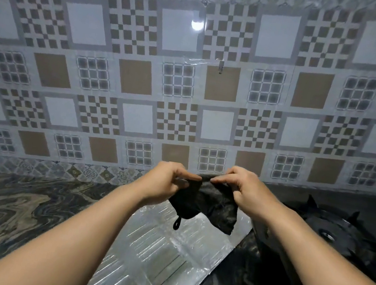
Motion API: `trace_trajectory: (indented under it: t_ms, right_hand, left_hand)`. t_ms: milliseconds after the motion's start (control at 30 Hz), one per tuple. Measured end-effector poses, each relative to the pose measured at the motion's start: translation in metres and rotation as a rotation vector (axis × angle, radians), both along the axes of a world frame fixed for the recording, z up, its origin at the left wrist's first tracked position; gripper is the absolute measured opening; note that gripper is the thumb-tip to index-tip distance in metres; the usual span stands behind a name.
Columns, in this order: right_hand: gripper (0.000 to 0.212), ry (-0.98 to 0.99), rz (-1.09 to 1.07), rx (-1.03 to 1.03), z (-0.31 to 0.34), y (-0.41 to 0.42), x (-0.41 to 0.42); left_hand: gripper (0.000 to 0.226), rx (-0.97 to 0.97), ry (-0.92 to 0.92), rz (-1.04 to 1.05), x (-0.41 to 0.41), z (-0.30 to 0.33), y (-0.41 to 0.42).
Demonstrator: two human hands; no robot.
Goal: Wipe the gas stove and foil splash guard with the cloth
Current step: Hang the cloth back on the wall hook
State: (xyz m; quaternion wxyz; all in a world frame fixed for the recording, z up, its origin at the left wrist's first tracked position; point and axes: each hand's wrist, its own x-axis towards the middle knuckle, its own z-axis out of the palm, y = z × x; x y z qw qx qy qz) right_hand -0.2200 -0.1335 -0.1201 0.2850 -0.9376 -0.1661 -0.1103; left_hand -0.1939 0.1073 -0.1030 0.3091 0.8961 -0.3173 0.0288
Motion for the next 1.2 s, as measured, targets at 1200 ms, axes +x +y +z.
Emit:
trace_trajectory:
  t_ms: [1200]
  right_hand:
    - [0.059,-0.449,-0.367,-0.396,0.153,-0.045,0.272]
  left_hand:
    - [0.039,0.193,-0.614,0.377,0.270,0.155,-0.099]
